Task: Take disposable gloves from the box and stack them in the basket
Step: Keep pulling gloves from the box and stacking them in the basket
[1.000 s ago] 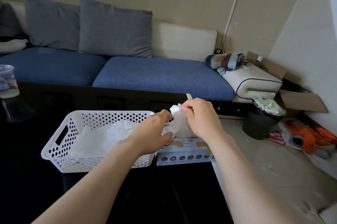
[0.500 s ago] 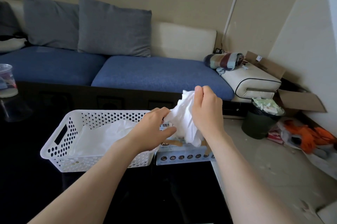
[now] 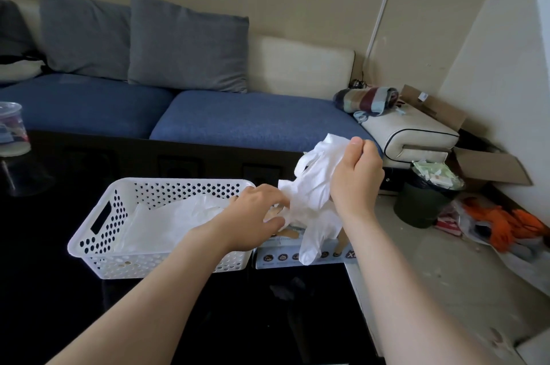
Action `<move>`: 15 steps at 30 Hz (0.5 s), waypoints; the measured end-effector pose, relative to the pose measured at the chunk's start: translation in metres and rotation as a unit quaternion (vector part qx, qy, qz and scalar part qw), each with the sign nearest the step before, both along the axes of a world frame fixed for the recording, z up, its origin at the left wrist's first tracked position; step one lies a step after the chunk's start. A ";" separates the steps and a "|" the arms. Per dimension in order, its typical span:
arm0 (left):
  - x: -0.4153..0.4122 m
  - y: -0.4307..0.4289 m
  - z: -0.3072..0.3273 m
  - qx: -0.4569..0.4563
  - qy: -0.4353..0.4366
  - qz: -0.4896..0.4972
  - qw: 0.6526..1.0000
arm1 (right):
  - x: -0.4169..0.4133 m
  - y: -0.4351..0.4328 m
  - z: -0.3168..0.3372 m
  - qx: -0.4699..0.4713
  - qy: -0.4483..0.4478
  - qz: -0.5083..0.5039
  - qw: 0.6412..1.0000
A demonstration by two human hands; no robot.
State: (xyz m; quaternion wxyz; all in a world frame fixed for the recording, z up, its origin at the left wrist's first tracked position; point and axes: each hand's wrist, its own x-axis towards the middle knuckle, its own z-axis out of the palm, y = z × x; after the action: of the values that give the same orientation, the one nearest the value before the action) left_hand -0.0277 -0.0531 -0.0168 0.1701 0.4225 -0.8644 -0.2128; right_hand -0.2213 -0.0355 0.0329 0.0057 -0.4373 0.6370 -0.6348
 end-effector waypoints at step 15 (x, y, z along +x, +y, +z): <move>0.023 0.001 0.037 0.227 0.433 0.102 0.866 | 0.056 0.002 0.012 0.012 -0.049 0.168 0.984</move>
State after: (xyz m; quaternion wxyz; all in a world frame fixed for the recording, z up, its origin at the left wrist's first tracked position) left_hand -0.0051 -0.0518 0.0200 0.4474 0.4004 -0.5836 -0.5467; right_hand -0.1655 -0.0339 0.0451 0.1489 -0.5063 0.5612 -0.6376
